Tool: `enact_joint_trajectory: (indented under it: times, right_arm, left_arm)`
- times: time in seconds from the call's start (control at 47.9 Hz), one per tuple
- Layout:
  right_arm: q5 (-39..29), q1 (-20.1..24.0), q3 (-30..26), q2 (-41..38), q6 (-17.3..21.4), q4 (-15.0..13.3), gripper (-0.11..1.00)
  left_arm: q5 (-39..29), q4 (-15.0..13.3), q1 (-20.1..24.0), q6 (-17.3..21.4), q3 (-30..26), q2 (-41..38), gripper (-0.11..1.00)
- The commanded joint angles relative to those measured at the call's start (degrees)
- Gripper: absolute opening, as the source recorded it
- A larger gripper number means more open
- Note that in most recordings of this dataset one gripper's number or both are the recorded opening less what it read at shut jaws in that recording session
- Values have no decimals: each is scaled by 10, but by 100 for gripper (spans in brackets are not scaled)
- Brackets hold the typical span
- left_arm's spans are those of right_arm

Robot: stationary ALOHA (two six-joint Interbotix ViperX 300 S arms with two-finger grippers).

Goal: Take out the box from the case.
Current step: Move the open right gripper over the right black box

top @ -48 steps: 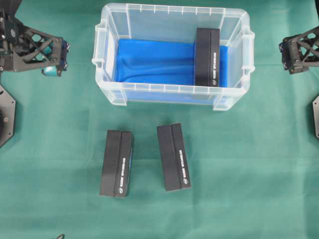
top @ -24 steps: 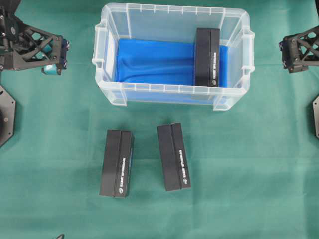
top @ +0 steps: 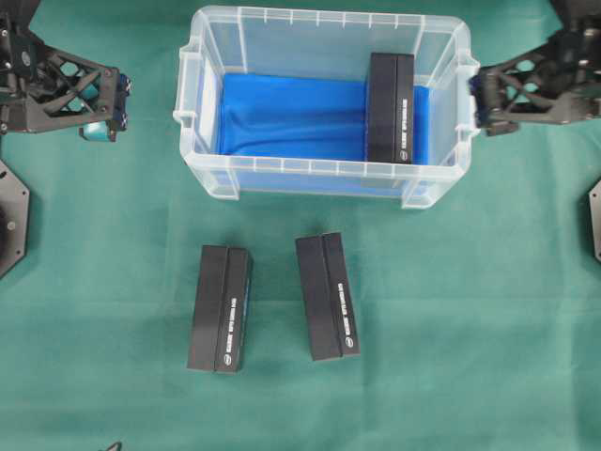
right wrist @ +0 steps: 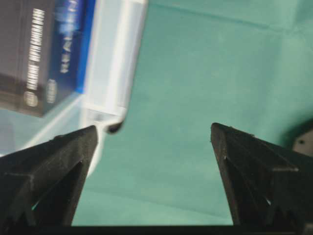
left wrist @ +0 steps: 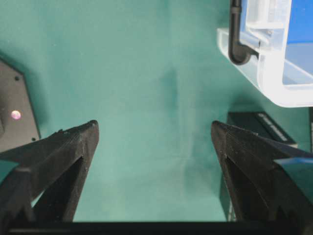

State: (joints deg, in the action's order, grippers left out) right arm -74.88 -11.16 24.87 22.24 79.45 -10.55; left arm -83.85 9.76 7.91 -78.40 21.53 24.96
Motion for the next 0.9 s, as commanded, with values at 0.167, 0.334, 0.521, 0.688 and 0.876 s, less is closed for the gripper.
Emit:
enact_joint_trajectory:
  times: [0.167,0.334,0.521,0.688,0.876]
  right_arm:
    - [18,6,-65,-59,-2,1,92]
    - [31,7,-104,-98,-2,1,92]
    - [33,10,-145,-136,-2,1,92]
    - [33,11,-175,-165,-3,1,92]
    - [33,11,-187,-178,-2,1,92]
  left_arm:
    - [3,0,2,-1,-5,4,97]
    - [15,0,2,1,-5,4,97]
    - [27,0,2,4,-4,4,97]
    - [27,0,1,4,-1,6,97]
    - [26,0,2,4,7,14,97]
